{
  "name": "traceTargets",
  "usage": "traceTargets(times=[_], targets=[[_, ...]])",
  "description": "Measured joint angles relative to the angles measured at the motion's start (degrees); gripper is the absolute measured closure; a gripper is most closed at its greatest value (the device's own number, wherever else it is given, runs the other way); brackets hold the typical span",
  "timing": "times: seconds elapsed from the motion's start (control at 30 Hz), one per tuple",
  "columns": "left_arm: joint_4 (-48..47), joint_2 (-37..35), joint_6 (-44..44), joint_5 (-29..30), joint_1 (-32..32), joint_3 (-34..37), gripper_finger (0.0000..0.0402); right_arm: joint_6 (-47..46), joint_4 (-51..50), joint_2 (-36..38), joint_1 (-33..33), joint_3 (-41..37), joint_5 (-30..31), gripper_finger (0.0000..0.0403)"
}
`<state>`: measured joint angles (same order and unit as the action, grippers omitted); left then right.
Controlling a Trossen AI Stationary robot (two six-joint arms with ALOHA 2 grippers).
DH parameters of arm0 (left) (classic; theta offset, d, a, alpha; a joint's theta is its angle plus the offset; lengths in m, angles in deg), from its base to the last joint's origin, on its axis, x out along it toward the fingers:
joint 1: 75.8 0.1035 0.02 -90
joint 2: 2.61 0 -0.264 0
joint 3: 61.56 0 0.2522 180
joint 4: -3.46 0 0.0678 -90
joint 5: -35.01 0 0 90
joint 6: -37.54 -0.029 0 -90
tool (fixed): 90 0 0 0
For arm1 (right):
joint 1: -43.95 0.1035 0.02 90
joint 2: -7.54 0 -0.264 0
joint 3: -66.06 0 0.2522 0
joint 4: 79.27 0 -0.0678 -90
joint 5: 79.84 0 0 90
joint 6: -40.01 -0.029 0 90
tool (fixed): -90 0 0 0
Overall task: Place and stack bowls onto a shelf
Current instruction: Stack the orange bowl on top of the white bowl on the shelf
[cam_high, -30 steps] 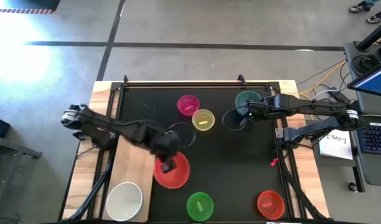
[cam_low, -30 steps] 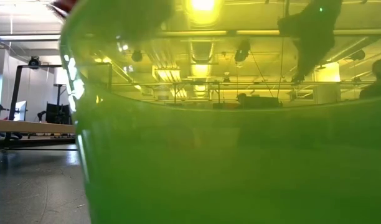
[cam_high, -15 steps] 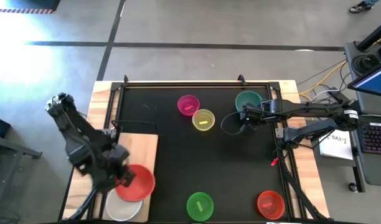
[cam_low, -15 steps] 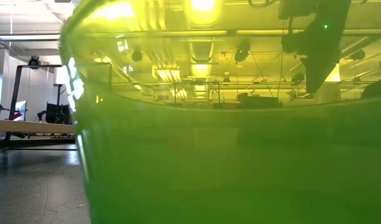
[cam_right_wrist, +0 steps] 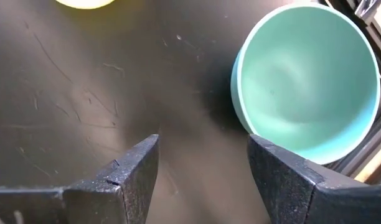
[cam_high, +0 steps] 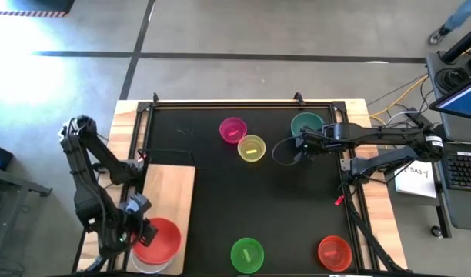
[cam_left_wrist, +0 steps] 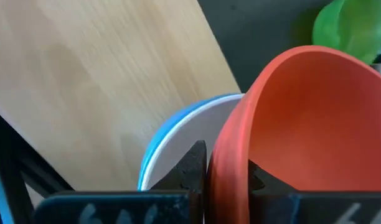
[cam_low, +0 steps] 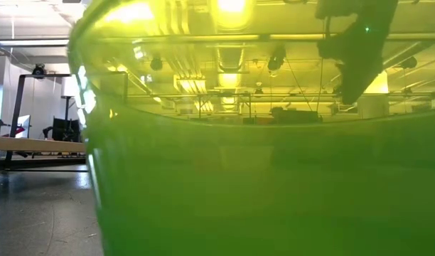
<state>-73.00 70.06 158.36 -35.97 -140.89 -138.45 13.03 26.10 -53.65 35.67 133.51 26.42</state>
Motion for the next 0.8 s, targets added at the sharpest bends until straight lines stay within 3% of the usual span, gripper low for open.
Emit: traceTargets(times=[0.2, 0.4, 0.8], targets=[[-0.59, 4.14, -4.24, -0.94, -0.01, 0.02, 0.0378, 0.00, 0.40, 0.00, 0.00, 0.00, 0.00, 0.0172], [-3.60, 4.99, -3.90, -7.40, -0.05, 0.04, 0.0361, -0.02, 0.51, 0.00, 0.00, 0.00, 0.00, 0.0172], [-2.46, 4.97, -3.74, -7.74, -0.10, -5.02, 0.0289, 0.04, 0.82, 0.00, 0.00, 0.00, 0.00, 0.0172]])
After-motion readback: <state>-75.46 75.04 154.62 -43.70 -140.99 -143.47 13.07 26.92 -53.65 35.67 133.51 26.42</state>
